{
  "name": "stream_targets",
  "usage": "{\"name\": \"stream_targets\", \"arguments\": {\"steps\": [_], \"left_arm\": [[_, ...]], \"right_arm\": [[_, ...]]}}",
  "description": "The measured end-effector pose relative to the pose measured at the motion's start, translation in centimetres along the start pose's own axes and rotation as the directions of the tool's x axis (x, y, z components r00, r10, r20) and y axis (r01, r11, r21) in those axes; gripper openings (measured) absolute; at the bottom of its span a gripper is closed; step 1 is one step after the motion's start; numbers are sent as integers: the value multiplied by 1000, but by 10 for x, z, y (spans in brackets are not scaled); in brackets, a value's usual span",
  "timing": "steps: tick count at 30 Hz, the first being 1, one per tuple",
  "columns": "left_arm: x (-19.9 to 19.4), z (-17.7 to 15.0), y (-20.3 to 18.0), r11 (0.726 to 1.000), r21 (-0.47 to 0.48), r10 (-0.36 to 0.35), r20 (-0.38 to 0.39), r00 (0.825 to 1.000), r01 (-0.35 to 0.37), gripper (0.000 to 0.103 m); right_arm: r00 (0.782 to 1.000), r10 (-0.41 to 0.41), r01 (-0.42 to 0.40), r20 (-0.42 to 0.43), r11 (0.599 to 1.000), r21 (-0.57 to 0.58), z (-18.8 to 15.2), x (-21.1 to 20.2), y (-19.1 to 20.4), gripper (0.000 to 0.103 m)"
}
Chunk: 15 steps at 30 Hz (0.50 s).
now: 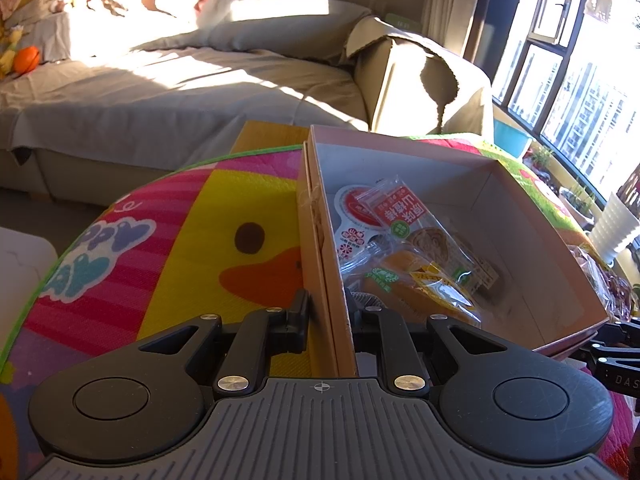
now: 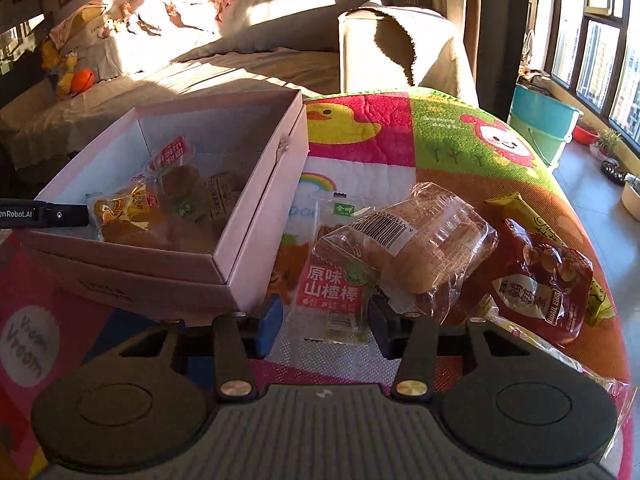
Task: Organize objects
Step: 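Grasp the second red-labelled hawthorn snack with the right tool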
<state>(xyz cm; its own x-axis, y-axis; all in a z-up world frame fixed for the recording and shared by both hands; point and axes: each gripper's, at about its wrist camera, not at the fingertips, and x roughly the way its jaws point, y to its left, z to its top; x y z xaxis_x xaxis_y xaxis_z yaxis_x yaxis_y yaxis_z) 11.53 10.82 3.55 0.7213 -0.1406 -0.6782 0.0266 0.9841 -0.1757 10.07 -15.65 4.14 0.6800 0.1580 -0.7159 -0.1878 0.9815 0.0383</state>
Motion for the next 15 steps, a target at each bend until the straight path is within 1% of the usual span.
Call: {"name": "stream_targets", "arguments": {"steps": [3, 9, 13, 15], "left_arm": [[0, 0, -1, 1000, 14, 5, 2, 1000, -5, 18], [5, 4, 0, 1000, 23, 5, 3, 1000, -5, 16], [7, 5, 0, 1000, 23, 5, 4, 1000, -5, 16], [9, 4, 1, 1000, 21, 0, 4, 1000, -1, 16]], "right_arm": [[1000, 8, -7, -17, 1000, 12, -3, -6, -4, 44], [998, -37, 38, -44, 999, 23, -27, -34, -11, 44], [997, -30, 30, -67, 1000, -1, -42, -53, -6, 44], [998, -28, 28, -64, 1000, -3, -45, -56, -3, 45]]}}
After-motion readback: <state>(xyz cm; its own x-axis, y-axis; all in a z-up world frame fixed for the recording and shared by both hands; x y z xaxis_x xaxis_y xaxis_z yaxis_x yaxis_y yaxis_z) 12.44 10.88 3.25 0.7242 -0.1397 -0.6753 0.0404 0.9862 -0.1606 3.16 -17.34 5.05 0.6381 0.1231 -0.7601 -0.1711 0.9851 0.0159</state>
